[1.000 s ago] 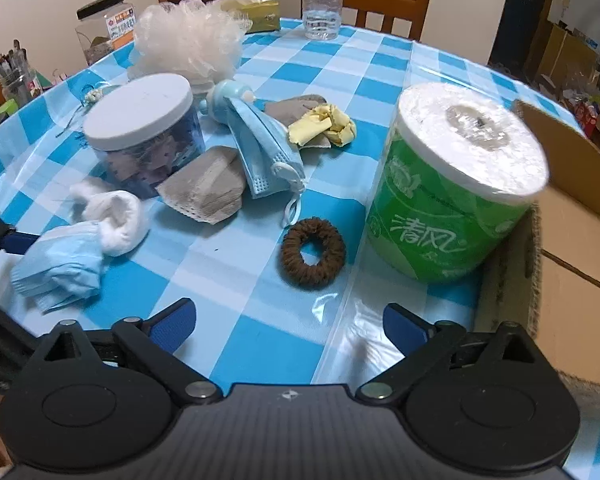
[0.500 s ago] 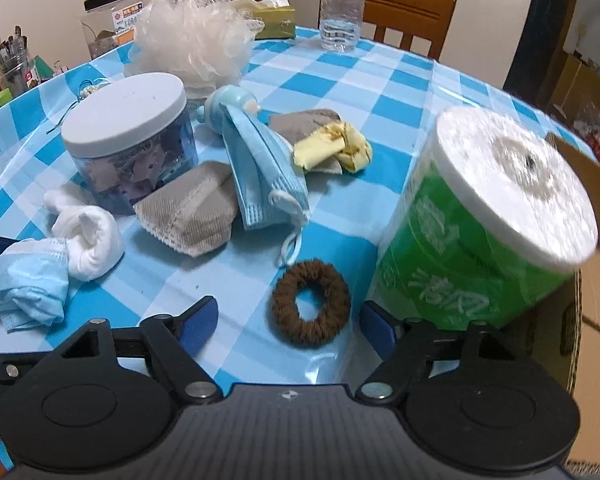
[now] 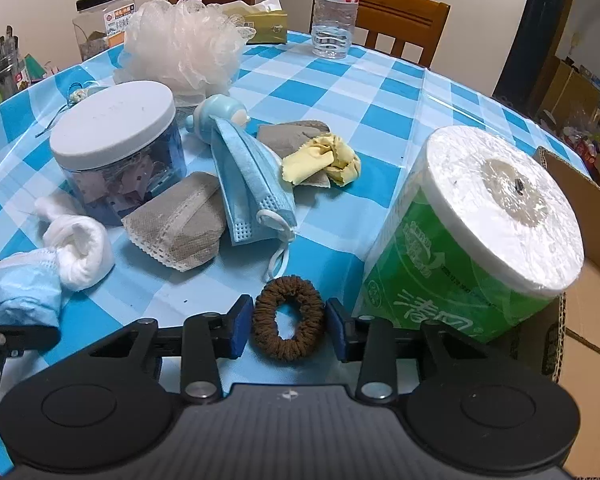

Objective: Organize soft objects
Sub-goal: 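Close the left gripper on the blue mask while the right gripper grasps the brown hair tie, then carry both items into the cardboard box and open both grippers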

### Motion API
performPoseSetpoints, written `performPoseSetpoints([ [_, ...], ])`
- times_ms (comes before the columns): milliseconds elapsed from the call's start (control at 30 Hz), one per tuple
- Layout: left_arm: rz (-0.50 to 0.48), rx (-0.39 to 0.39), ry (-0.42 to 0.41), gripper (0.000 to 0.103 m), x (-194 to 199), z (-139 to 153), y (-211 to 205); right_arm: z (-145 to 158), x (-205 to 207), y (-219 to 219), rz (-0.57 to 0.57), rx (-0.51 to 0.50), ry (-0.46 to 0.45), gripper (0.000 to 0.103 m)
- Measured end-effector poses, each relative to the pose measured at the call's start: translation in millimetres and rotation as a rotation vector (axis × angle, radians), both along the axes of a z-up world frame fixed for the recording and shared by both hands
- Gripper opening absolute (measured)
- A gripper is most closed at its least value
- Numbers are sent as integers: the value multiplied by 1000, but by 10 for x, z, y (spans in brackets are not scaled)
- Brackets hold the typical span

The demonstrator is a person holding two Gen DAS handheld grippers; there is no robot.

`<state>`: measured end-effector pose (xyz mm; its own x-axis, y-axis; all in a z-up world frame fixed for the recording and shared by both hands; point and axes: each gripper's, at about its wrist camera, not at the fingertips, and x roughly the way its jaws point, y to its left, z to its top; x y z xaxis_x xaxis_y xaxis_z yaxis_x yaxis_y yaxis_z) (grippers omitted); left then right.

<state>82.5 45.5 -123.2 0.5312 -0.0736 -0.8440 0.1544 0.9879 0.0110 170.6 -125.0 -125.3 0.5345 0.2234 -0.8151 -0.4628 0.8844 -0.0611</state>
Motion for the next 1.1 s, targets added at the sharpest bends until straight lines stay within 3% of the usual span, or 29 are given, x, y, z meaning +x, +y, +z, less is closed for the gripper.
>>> performPoseSetpoints([
  [200, 15, -38, 16, 32, -13, 35, 72, 109, -103, 12, 14, -1, -4, 43],
  [700, -25, -106, 41, 27, -170, 322, 155, 564, -519, -130, 6, 26, -21, 43],
  [867, -115, -108, 53, 27, -204, 596, 97, 783, -661, -287, -23, 42, -18, 43],
  [1100, -316, -86, 61, 27, -180, 945, -187, 1100, -766, -700, -113, 44, -63, 43],
])
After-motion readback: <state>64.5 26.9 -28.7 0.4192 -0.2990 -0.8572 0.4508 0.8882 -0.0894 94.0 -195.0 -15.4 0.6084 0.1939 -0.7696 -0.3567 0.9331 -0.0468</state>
